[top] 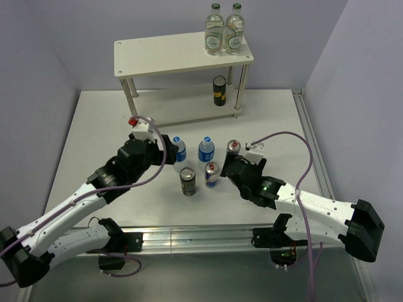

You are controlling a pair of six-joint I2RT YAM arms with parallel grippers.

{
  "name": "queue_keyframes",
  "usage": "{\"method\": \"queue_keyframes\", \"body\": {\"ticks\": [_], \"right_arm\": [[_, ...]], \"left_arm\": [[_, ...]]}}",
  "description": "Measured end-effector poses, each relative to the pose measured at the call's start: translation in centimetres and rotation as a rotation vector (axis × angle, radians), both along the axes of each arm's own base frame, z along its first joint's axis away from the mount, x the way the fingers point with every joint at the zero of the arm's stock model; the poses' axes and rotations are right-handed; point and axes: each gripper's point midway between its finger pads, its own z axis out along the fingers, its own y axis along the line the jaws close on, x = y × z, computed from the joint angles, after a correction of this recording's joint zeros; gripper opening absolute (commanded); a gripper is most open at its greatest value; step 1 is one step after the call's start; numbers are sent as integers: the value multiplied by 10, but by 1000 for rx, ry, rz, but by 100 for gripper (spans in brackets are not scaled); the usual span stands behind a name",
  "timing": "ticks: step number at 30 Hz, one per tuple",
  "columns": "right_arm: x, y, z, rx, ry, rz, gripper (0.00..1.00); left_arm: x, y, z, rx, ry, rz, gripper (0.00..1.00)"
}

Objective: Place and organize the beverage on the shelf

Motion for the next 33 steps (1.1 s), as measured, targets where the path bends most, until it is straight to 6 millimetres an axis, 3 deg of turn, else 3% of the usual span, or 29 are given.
{"method": "queue_keyframes", "body": {"ticks": [2,5,8,17,26,29,32,33], "right_arm": [[-1,-2,-1,-3,1,1,100],[-3,-4,0,2,-7,4,100],[-4,-7,3,8,-20,6,100],[-5,-8,6,19,-36,9,100],[-6,-11,1,4,-32,13,100],[-6,-11,2,11,-40,15,100],[-7,-12,1,9,-41,16,100],[-6,-12,1,10,-42,16,100]], "left_arm": [[2,-7,-25,27,37,-6,99],[4,-12,-65,64,92,-7,99],[2,-11,-91,84,117,-6,99],[20,-29,-84,25,43,-7,99],[37,-41,-130,101,101,11,99],[44,-41,-137,112,94,43,91],[51,-40,-140,112,83,74,60],[53,-40,-140,117,76,82,32]]}}
